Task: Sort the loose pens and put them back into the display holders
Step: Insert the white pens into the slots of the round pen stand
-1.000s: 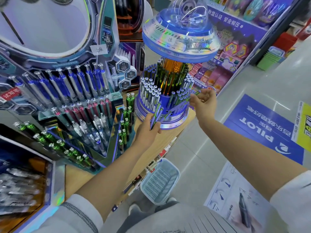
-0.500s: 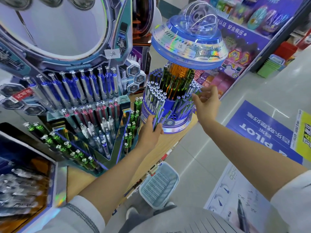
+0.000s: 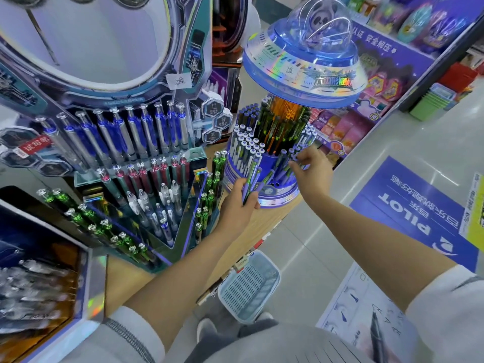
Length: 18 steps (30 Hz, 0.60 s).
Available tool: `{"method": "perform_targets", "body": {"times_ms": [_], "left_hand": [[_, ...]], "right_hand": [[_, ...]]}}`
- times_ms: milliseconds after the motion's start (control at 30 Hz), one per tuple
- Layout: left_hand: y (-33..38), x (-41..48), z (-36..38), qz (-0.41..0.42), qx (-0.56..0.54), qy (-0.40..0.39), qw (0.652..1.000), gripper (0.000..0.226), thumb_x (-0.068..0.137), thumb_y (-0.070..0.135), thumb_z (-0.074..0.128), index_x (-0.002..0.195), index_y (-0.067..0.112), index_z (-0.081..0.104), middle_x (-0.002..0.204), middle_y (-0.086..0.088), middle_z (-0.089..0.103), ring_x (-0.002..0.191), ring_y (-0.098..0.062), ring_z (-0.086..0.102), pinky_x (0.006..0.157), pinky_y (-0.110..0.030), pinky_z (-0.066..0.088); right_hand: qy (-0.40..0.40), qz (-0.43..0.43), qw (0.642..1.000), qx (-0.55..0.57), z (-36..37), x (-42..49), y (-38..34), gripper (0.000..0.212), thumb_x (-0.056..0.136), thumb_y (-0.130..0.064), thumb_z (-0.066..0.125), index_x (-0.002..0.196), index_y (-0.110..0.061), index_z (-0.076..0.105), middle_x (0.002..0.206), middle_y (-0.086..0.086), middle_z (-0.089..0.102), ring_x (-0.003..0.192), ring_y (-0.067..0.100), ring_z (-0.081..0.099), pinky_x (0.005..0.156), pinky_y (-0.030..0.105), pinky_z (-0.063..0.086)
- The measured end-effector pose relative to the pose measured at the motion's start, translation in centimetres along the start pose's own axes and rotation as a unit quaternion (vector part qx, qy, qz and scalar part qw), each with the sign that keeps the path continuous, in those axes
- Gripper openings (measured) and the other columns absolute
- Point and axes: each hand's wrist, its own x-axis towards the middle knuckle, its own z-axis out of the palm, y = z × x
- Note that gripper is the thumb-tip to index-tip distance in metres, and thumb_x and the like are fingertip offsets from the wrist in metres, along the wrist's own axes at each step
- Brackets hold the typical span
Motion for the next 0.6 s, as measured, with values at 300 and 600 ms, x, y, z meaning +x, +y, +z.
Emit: {"method": "perform_targets", "body": {"times_ms": [300,600], "left_hand": [[0.7,-0.3,0.1,0.011,-0.048,-0.014,0.999,0.023,0.101,0.023,0.047,0.122,0.013,0.045,0.087,-0.012,0.064,0.048,0.003,0.047,0.053,-0.024,0.035],[1.2,-0.4,1.3,-0.011,-0.062,-0.059,0.996,0.020,0.102,0.021,0.043,0.120,0.014,0.044,0.080,0.002,0.067,0.047,-0.021,0.033,0.047,-0.031,0.033]], "right_hand": [[-0.021,0.034,0.999,0.037,-0.5,-0.6,-0.2,0.013,0.090,-0.031,0.066,0.093,-0.020,0.059,0.083,-0.007,0.059,0.070,0.012,0.054,0.064,0.030,0.045],[-0.059,0.149,0.947,0.280,-0.8,-0.9,-1.4,0.029,0.087,-0.013,0.070,0.109,-0.014,0.051,0.081,0.008,0.069,0.063,0.017,0.067,0.072,0.034,0.058]]}}
